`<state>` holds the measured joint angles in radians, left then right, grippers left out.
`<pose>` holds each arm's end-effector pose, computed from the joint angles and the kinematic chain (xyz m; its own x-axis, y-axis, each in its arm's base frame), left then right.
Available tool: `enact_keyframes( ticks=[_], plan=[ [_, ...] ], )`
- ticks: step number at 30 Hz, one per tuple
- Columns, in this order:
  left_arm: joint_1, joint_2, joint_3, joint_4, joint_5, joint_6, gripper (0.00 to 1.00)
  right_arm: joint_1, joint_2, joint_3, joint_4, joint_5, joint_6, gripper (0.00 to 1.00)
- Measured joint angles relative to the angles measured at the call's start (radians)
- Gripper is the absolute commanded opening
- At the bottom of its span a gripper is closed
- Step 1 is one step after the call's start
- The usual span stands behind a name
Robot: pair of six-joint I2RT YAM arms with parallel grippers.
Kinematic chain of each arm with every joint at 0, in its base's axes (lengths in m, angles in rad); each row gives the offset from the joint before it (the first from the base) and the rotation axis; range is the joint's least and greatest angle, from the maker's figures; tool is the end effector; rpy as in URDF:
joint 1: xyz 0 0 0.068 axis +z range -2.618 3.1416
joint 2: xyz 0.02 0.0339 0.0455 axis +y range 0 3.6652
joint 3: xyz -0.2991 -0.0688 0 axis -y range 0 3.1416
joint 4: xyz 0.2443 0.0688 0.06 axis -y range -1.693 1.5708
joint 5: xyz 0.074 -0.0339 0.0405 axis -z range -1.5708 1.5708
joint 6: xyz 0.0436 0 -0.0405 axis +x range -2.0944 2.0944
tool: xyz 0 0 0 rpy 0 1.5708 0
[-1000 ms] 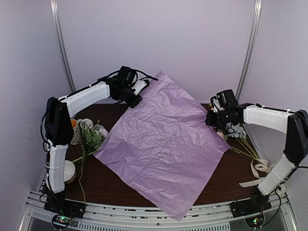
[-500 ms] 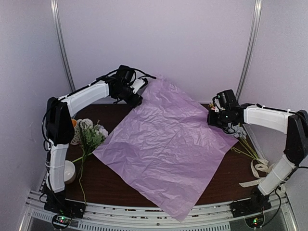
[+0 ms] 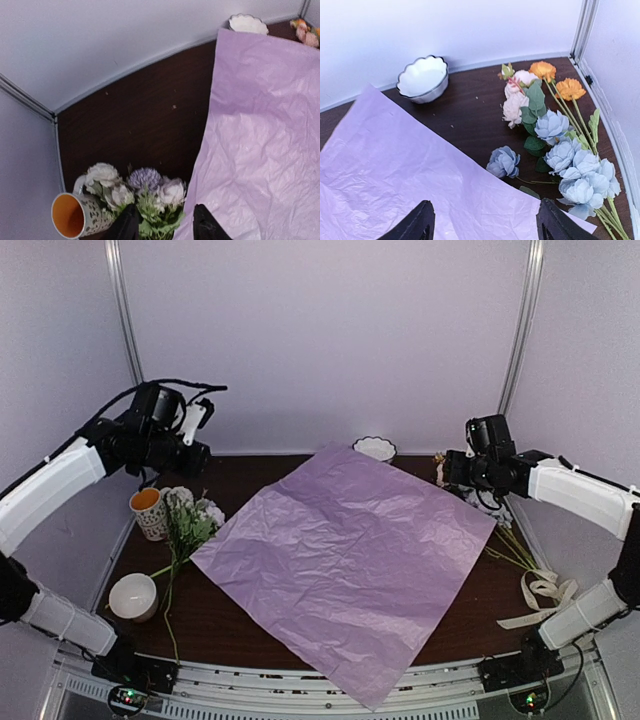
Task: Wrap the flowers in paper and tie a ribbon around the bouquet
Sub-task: Flatten the folded wrapping paper at the center of the board, then pick up the fake flower from the corner of the board.
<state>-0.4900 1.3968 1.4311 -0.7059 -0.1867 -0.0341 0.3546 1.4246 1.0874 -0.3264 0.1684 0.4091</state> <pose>0.2701 -0.1349 0.4037 -0.5601 0.2608 -0.7863 0.3153 0.9448 0.0887 0.3017 0.1039 0.3131 -0.6169 0.1898 -0.7638 0.0293 0.9754 0.2186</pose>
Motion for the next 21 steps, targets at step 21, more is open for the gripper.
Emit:
enact_keyframes(
  ticks=[21],
  plan=[
    [0.096, 0.012, -0.593, 0.032, -0.001, -0.283, 0.34, 0.28, -0.129, -0.065, -0.023, -0.011, -0.066, 0.69]
  ],
)
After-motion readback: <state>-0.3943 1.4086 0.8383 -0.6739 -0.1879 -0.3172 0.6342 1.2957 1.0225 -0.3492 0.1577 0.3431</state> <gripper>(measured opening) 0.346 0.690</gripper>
